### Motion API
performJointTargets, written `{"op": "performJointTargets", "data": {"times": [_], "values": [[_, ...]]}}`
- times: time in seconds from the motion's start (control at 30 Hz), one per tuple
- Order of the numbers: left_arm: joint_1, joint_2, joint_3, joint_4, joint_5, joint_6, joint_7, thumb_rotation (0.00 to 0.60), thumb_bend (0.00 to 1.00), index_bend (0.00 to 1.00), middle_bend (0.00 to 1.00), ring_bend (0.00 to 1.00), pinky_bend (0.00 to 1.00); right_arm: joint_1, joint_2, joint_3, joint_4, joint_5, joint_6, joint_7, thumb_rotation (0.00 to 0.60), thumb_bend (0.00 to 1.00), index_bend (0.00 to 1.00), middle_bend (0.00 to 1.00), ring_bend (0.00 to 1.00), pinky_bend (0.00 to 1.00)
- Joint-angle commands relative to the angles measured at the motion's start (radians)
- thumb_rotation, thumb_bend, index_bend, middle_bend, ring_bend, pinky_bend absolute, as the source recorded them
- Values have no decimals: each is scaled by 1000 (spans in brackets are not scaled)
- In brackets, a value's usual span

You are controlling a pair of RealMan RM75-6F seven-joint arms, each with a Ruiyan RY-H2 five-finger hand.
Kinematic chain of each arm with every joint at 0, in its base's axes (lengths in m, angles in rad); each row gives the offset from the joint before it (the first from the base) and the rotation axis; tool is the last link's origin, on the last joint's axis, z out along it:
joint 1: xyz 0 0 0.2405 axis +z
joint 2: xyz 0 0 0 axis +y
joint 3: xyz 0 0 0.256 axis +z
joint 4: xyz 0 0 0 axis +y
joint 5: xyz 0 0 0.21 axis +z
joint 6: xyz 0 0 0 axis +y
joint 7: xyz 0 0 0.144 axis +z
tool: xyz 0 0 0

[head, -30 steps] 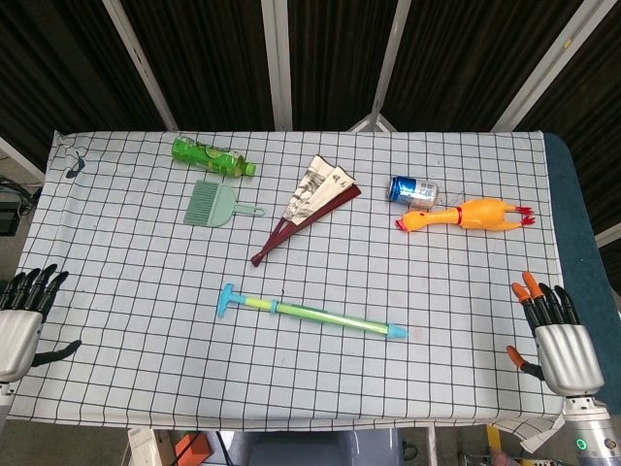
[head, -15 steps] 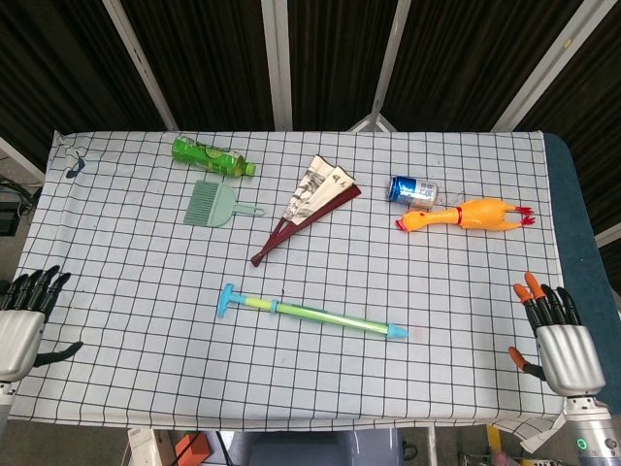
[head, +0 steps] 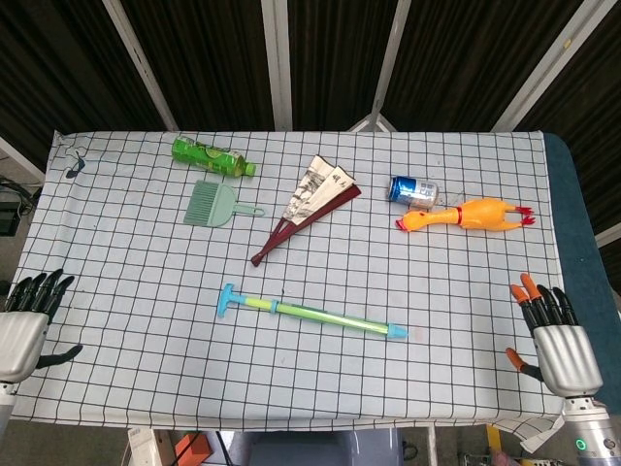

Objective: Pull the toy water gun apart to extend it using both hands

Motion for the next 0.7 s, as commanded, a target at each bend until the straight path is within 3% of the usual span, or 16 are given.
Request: {"op": "performJointTargets", "data": {"times": [0.03, 0.17, 0.37, 0.7], "values": [[-13, -1, -9, -13, -3, -12, 5, 600, 101, 48, 0, 0, 27, 1, -1, -1, 0, -3, -1, 1, 600, 264, 0, 0, 0, 0], [-59, -6, -29, -44, 7, -52, 59, 600, 158, 190, 62, 0, 105, 2, -2, -1, 4, -5, 0, 7, 600, 264, 0, 0, 0, 0], [-167, -39, -79, -119, -43, -183, 174, 600, 226, 325, 116, 7, 124, 4, -5, 0, 5, -7, -1, 7, 600, 264, 0, 0, 0, 0], [-345, -207, -133, -143, -211, -370, 452, 600, 268, 380, 157, 14, 134, 5, -7, 1, 8, -3, -3, 16, 600, 264, 0, 0, 0, 0]]}}
